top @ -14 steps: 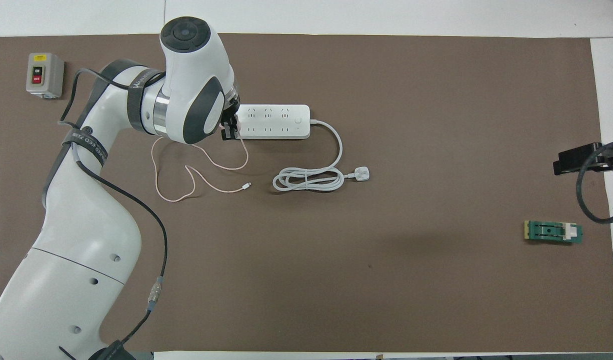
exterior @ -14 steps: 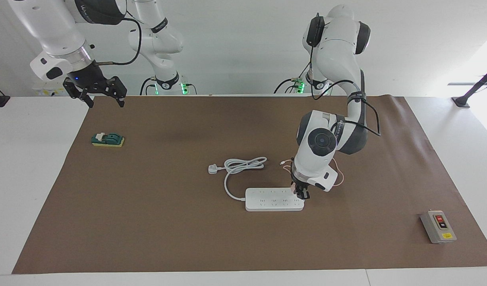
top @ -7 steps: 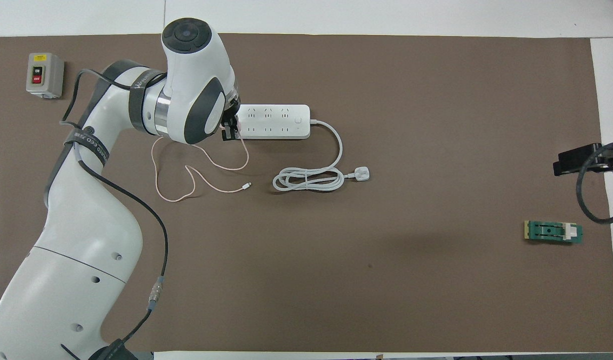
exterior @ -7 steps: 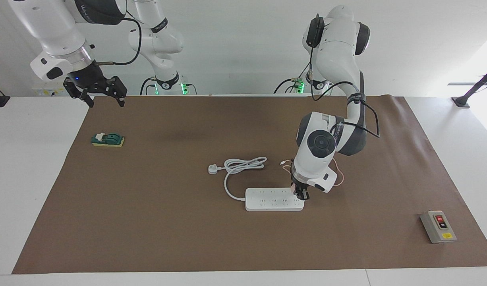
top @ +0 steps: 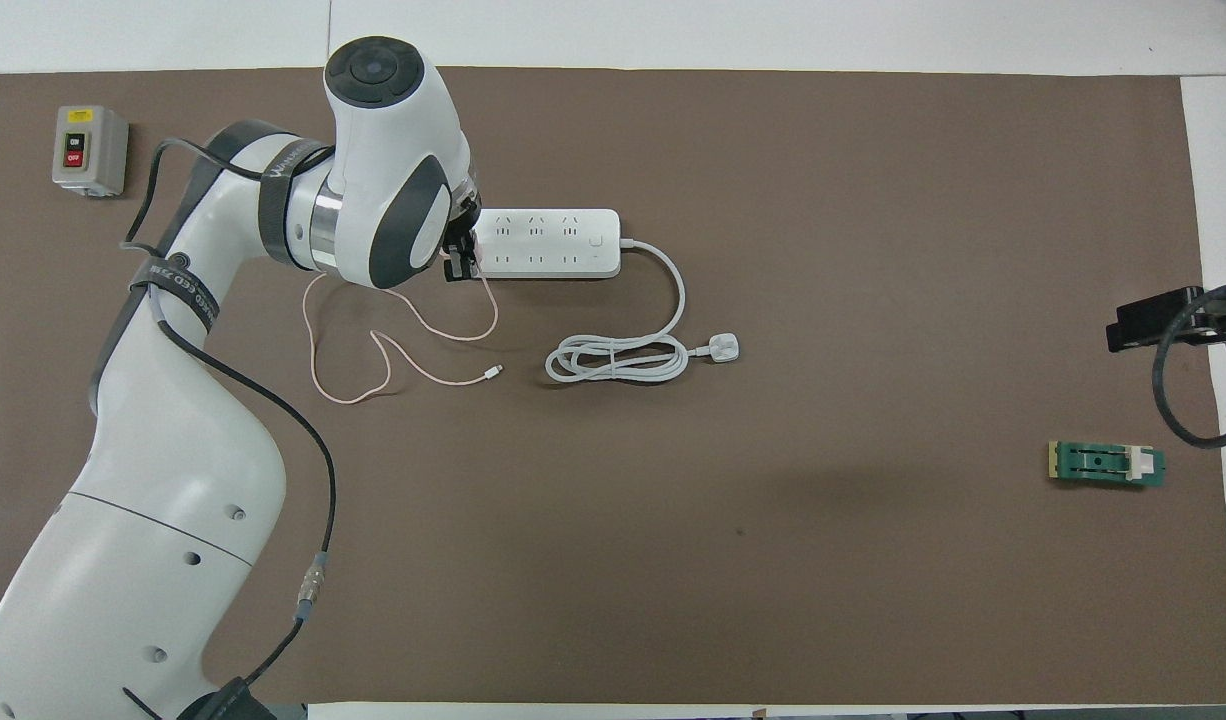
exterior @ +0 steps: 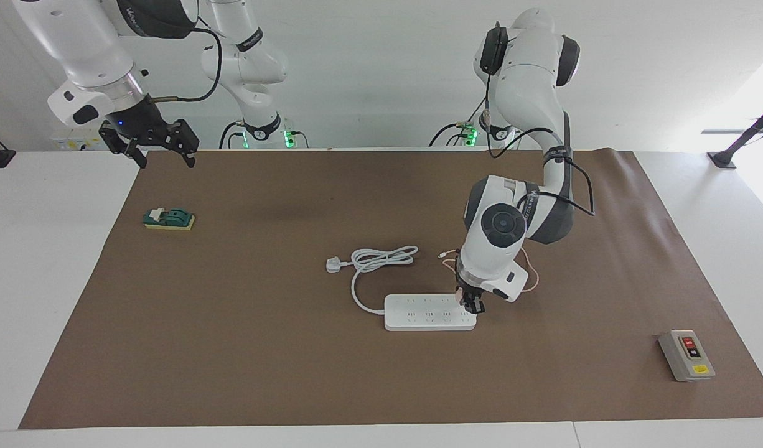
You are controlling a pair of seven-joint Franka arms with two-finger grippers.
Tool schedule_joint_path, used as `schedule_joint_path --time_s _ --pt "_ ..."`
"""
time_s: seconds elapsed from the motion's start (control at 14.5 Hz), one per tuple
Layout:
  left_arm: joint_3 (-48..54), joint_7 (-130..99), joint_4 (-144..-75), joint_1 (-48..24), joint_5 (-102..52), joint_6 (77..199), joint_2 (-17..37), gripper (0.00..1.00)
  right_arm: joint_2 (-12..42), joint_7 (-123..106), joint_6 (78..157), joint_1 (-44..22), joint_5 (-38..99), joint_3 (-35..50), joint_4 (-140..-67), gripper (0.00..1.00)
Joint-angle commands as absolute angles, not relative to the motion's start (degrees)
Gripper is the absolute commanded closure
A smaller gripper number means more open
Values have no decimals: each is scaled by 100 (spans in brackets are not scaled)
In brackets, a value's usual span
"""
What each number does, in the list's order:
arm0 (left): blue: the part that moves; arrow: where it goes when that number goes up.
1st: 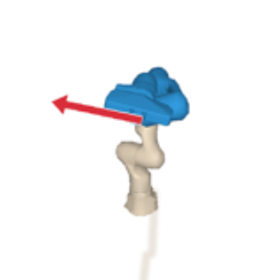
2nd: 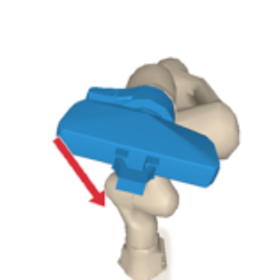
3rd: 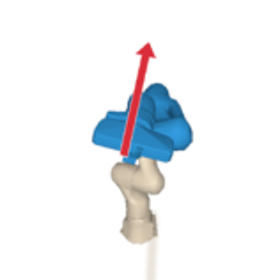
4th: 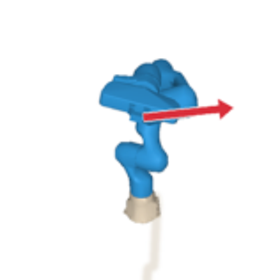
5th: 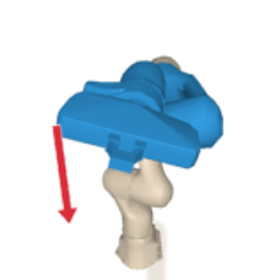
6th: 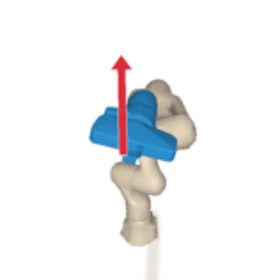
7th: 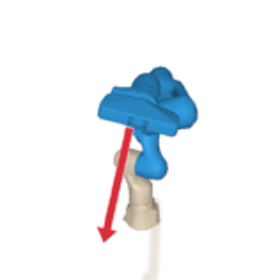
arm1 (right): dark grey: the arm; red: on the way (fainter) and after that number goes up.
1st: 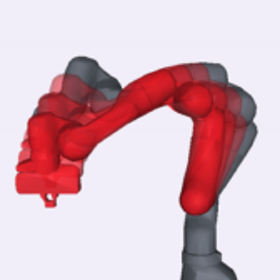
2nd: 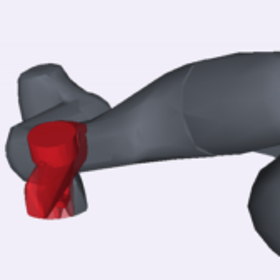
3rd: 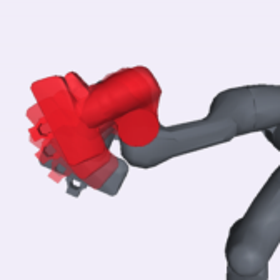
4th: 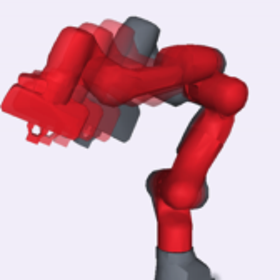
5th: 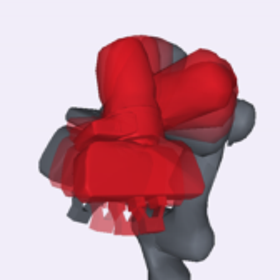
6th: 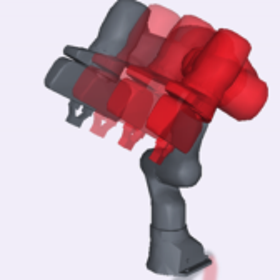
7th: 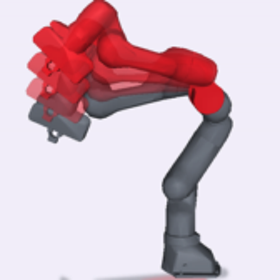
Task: Plug charger into power strip
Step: 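Push the charger prongs into the strip socket with the left gripper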
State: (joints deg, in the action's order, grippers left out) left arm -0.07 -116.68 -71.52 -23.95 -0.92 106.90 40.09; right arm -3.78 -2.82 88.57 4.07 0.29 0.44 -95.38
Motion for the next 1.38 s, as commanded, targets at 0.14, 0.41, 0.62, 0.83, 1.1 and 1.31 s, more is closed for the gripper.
schedule_joint_path --time_s 0.14,0.41,0.62,0.83,1.1,1.31 --pt "-88 -11751 -7277 -2540 -35 11083 4271 100 -492 -396 8833 510 -53 132 -9650 0" --pt "-97 -11908 -7373 -2593 -35 11293 4237 100 -492 -396 8833 510 -62 132 -9642 0" --pt "-97 -12014 -7620 -2637 78 11575 4114 100 -492 -396 8833 510 -62 132 -9650 0" --pt "-97 -12173 -7796 -2672 211 11777 4069 100 -492 -396 8833 510 -62 132 -9642 0" --pt "-97 -12190 -7796 -2681 211 11786 4078 100 -492 -396 8833 510 -62 132 -9650 0" --pt "-97 -12286 -7831 -2689 211 11891 4078 100 -492 -396 8833 510 -62 132 -9650 0"
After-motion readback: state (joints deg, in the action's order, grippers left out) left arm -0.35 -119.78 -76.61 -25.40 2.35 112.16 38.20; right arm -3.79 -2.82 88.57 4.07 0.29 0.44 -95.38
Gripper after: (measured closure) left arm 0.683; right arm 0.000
